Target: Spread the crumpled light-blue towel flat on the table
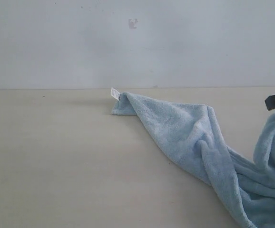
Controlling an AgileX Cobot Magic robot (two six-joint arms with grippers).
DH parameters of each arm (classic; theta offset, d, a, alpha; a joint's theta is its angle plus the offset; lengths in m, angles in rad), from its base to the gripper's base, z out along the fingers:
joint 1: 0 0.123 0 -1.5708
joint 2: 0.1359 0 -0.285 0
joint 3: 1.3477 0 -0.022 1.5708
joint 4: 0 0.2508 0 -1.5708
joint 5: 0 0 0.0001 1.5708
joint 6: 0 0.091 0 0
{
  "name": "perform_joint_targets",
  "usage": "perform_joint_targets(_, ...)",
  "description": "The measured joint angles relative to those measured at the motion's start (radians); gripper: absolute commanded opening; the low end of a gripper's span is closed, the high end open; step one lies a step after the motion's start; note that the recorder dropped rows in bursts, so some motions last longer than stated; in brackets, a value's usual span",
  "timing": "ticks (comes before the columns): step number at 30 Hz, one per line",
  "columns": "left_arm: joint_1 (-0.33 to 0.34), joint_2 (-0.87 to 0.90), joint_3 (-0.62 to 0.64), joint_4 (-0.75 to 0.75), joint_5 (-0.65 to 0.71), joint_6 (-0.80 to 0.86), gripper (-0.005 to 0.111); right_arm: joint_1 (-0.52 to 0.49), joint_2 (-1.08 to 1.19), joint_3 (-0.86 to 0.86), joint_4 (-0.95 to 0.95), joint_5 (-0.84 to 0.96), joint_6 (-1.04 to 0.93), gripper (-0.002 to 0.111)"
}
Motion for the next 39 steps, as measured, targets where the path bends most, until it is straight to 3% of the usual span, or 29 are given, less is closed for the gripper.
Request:
perform_joint_targets(4,-0.004,-0.001,-0.040,-0.094,0.166,0.064,0.004,-0.002,0.046,-0.050,0.014,-0.067,-0.014,0.059)
perform_joint_targets(7,-0.015,-0.003,-0.105,-0.298,0.250,0.343,0.004,-0.005,0.046,-0.065,0.019,-0.154,-0.021,0.051)
perform_joint_targets(12,-0.019,0.070,-0.189,-0.708,0.346,0.812,0.004,-0.005,0.075,-0.071,0.078,-0.226,-0.098,0.051)
perform_joint_targets(16,-0.019,0.201,-0.237,-0.901,0.402,1.087,0.007,-0.005,0.186,-0.140,0.250,-0.178,-0.260,0.051)
perform_joint_targets(21,-0.019,0.380,-0.298,-0.973,0.471,1.250,0.033,-0.005,0.377,-0.336,0.508,-0.052,-0.459,0.051)
perform_joint_targets(26,-0.019,0.546,-0.355,-0.991,0.526,1.342,0.059,-0.005,0.560,-0.578,0.582,0.040,-0.506,0.051)
perform_joint_targets(33,-0.019,0.713,-0.373,-1.123,0.563,1.527,0.061,-0.005,0.761,-0.832,0.614,0.188,-0.515,0.057)
perform_joint_targets(35,-0.019,0.745,-0.373,-1.167,0.571,1.579,0.061,-0.005,0.808,-0.876,0.623,0.218,-0.515,0.062)
perform_joint_targets(39,-0.019,0.782,-0.373,-1.219,0.582,1.641,0.061,0.013,0.868,-0.905,0.628,0.243,-0.524,0.062)
